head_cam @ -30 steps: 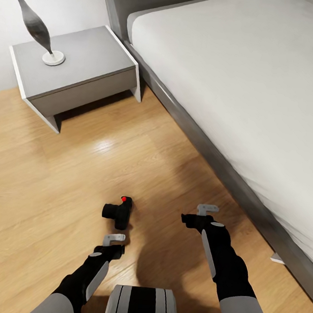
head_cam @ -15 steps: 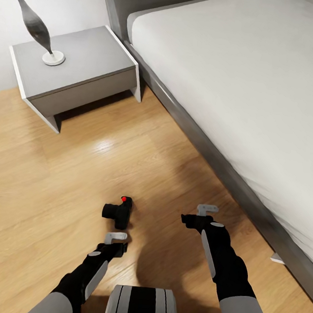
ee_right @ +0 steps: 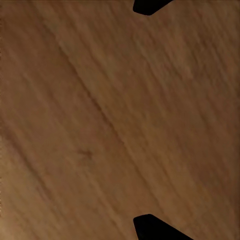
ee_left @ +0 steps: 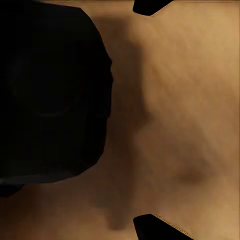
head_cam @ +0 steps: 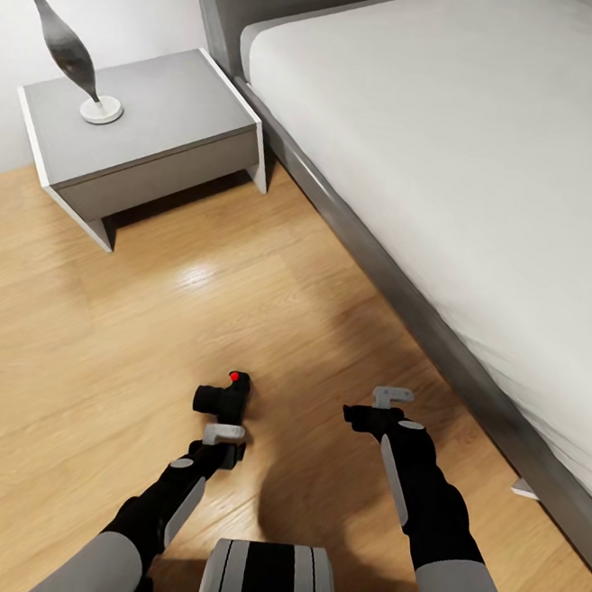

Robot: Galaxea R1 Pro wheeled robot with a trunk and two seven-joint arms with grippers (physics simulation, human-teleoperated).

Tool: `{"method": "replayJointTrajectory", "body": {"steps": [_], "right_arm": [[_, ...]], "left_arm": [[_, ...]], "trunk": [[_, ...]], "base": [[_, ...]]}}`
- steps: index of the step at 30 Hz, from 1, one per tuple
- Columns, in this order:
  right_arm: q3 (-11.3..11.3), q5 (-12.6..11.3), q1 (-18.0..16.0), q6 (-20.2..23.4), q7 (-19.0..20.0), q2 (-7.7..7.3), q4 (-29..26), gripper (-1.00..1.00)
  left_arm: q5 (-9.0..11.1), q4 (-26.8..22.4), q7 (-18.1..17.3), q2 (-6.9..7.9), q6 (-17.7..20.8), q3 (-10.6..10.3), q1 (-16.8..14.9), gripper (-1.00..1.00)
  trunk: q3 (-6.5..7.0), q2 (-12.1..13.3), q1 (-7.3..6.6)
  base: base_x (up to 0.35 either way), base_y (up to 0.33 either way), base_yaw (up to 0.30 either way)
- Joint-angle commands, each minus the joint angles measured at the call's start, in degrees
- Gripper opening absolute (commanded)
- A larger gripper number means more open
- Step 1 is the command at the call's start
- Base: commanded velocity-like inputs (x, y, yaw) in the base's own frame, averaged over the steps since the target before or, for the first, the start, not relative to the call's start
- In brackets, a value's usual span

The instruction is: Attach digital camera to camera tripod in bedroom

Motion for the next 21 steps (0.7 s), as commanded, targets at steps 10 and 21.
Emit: {"method": "replayJointTrajectory", "body": {"steps": [10,21], "right_arm": [[-0.04,0.54,-0.02,0.28,0.14,0.03,-0.07,1.00],[-0.08,0.54,-0.02,0.29,-0.03,0.03,-0.07,1.00]], "left_arm": [[0.47,0.27,0.42,-0.07,0.18,-0.25,-0.36,1.00],[0.45,-0.01,0.70,-0.35,0.09,-0.20,-0.38,1.00]], "trunk": [[-0.03,-0.01,-0.01],[-0.03,-0.01,-0.01]], "base": [[0.000,0.000,0.000],[0.000,0.000,0.000]]}}
